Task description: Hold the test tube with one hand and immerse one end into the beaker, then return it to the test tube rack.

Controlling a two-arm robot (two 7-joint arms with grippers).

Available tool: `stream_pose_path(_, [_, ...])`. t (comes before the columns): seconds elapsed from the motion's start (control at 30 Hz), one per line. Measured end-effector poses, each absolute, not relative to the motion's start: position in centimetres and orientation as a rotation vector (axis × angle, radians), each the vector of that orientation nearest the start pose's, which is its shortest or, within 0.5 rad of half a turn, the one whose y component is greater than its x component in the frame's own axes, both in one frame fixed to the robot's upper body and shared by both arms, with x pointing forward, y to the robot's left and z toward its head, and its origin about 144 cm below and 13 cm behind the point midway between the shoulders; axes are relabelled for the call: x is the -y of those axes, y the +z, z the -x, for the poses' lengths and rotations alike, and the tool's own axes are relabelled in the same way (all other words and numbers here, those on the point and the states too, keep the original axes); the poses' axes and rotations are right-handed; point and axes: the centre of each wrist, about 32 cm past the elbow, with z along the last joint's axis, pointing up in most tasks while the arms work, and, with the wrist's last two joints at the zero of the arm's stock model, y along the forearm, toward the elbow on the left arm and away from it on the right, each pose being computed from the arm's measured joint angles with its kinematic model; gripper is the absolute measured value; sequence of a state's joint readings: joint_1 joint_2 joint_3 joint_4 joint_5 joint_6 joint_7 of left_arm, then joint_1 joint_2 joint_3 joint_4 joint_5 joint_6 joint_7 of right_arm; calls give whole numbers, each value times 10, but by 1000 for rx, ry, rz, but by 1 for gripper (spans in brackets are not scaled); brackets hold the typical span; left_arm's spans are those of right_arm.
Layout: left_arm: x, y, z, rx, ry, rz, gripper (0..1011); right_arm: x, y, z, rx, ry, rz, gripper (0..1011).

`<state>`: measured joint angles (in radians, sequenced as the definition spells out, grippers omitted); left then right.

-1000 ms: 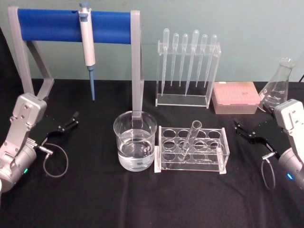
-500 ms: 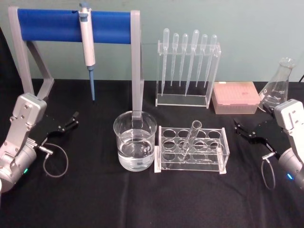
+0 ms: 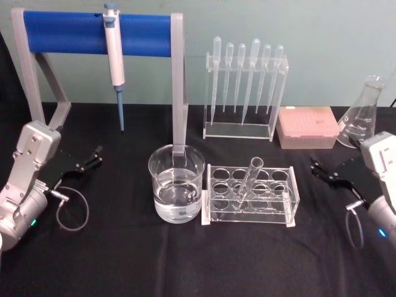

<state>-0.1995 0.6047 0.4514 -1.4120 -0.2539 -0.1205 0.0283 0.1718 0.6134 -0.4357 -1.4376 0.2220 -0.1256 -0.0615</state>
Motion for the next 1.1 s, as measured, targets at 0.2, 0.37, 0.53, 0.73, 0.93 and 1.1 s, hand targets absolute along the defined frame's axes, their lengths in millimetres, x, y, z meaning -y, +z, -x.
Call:
stream_pose_path(0.2, [-310, 1140, -489, 285, 1248, -305, 1000, 320, 1147, -457, 377, -1287, 328, 1004])
stream_pose_path(0.37, [-310, 1140, -489, 285, 1248, -304, 1000, 326, 1160, -431, 401, -1253, 331, 1004])
stream_pose_path(0.53, [-310, 1140, -489, 285, 1248, -304, 1000, 332, 1178, -405, 377, -1104, 309, 1004])
stream_pose_path(0.73, [-310, 1140, -489, 285, 1248, -305, 1000, 330, 1188, -397, 296, -874, 253, 1004])
stream_pose_path(0.93, [-310, 1140, -489, 285, 1248, -305, 1000, 311, 1179, -406, 265, -741, 198, 1004])
stream_pose_path(1.1, [-310, 1140, -489, 285, 1248, -304, 1000, 293, 1168, -417, 272, -703, 154, 1004])
